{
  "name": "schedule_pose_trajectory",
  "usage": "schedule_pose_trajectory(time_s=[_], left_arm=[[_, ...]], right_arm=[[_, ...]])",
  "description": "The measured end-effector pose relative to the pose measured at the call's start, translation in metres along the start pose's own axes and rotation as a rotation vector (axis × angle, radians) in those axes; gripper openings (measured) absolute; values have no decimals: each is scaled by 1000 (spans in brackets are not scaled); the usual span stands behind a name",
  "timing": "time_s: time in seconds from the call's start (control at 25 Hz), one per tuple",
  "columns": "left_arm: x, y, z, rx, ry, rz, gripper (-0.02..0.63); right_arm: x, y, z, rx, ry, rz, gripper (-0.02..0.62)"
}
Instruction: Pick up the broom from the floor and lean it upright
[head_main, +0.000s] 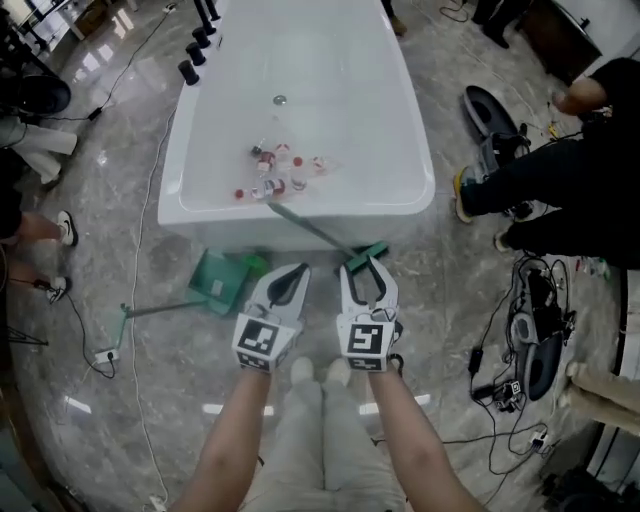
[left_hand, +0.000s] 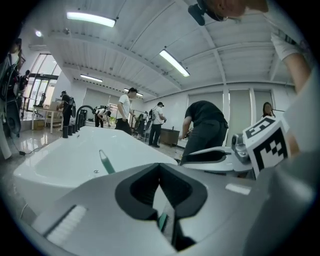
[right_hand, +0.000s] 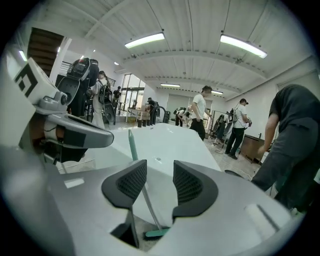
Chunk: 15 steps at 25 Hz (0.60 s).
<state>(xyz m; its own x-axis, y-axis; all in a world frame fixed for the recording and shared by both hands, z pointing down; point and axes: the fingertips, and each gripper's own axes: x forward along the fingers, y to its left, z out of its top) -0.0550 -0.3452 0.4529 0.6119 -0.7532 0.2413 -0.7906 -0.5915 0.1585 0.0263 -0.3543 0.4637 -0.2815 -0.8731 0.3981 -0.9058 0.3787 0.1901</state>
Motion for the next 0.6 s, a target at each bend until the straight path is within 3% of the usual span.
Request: schedule_pose_trajectory(time_s=[0.12, 0.2, 0.4, 0.6], left_arm=[[-14, -25, 28, 34, -3, -34, 0], [-22, -36, 49, 48, -15, -42, 0], [-36, -57, 114, 86, -96, -47, 0], [-47, -76, 169, 132, -160, -64, 0]], right_arm=[[-27, -7, 29, 3, -30, 13, 108], [-43, -10, 53, -2, -65, 35, 5], [-79, -24, 121, 25, -193, 107, 3], [-115, -29, 164, 41, -250, 176, 2]])
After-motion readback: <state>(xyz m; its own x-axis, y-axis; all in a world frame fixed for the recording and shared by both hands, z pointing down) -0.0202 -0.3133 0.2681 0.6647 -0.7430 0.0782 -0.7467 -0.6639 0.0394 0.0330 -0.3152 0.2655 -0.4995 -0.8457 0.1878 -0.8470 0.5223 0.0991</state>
